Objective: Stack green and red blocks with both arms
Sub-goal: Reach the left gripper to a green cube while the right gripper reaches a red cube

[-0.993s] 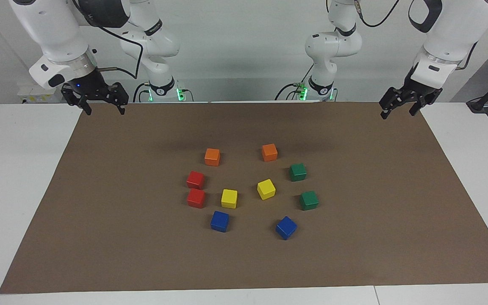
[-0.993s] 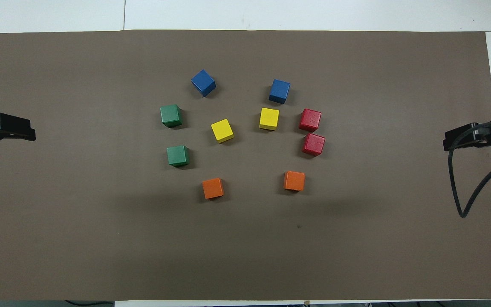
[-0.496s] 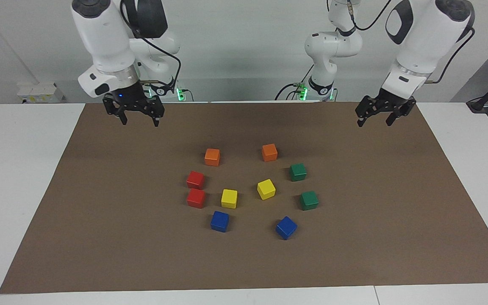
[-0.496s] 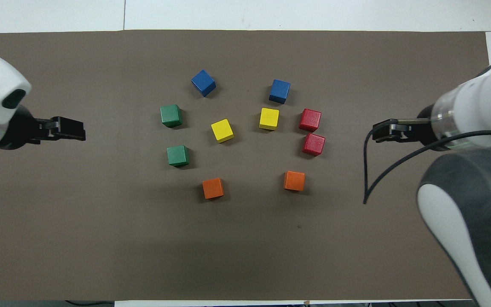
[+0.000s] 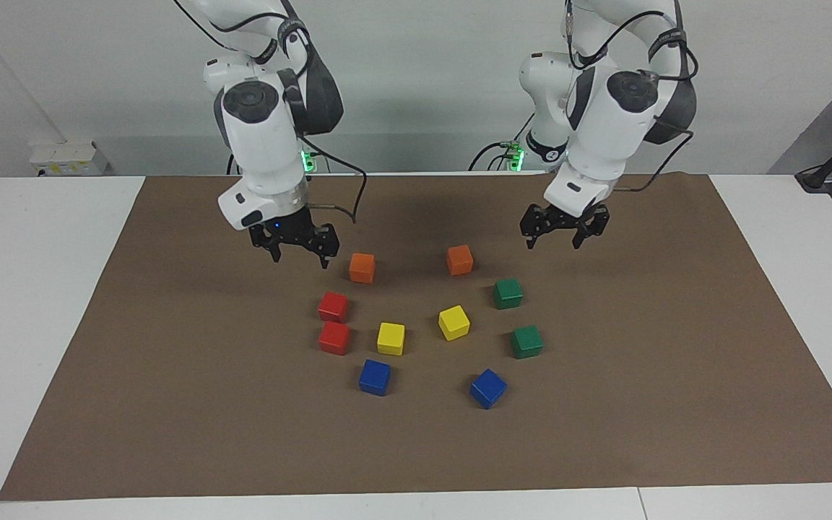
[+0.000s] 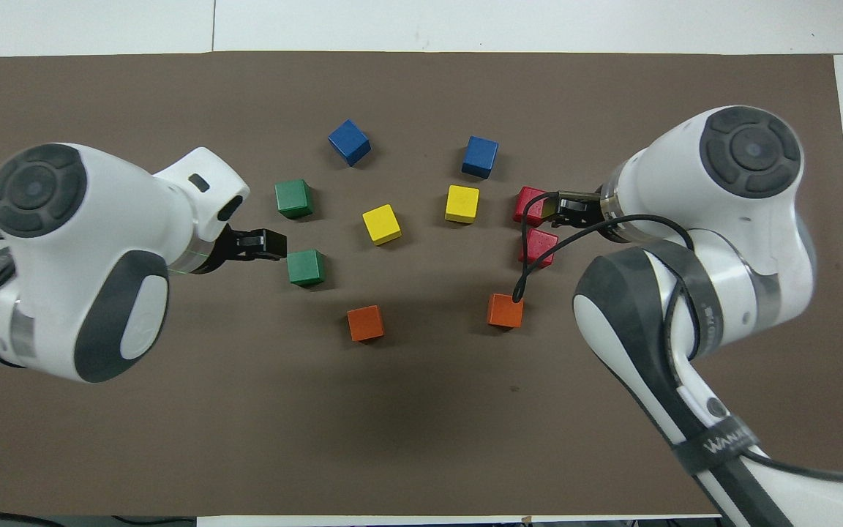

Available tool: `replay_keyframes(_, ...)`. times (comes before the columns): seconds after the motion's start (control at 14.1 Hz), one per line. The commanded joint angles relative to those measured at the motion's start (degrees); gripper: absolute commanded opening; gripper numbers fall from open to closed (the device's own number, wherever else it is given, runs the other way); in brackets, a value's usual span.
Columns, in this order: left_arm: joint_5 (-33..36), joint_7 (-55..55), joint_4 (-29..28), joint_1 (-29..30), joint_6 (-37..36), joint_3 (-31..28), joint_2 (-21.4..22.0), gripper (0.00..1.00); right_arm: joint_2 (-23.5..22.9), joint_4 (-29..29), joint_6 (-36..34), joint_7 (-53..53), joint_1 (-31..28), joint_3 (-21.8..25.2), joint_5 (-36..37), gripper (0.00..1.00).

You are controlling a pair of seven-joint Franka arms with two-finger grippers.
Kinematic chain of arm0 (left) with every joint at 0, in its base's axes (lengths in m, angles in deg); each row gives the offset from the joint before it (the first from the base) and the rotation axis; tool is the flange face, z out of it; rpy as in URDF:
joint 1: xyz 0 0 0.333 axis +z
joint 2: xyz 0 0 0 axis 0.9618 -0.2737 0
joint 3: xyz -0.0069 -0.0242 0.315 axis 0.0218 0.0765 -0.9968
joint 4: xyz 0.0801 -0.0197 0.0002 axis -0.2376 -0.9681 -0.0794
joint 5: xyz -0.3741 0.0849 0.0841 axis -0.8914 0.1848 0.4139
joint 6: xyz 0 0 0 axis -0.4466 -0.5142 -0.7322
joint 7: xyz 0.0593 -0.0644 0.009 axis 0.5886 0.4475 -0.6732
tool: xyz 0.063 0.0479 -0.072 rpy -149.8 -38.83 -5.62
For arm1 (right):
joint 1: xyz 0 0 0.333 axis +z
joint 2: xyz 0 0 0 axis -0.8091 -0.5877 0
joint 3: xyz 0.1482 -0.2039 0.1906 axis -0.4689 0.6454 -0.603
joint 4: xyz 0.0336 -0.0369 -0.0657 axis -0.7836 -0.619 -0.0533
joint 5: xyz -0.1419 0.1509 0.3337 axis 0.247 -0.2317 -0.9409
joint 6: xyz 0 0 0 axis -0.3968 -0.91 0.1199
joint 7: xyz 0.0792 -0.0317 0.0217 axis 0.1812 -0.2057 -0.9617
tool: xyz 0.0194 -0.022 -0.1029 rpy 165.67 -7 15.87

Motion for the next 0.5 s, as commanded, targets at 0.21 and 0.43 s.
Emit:
replay_keyframes(0.21, 0.0, -8.0, -4.7, -5.4, 10.1, -1.2, -4.8, 1.0, -3.6, -4.2, 9.7, 4.0, 0.6, 0.0, -0.3, 0.96)
replay_keyframes(0.43, 0.6, -8.7, -5.1, -5.5, 11.5, -1.2, -5.8, 1.0, -4.8, -4.9, 11.4, 4.2, 0.6, 0.0, -0.4, 0.96)
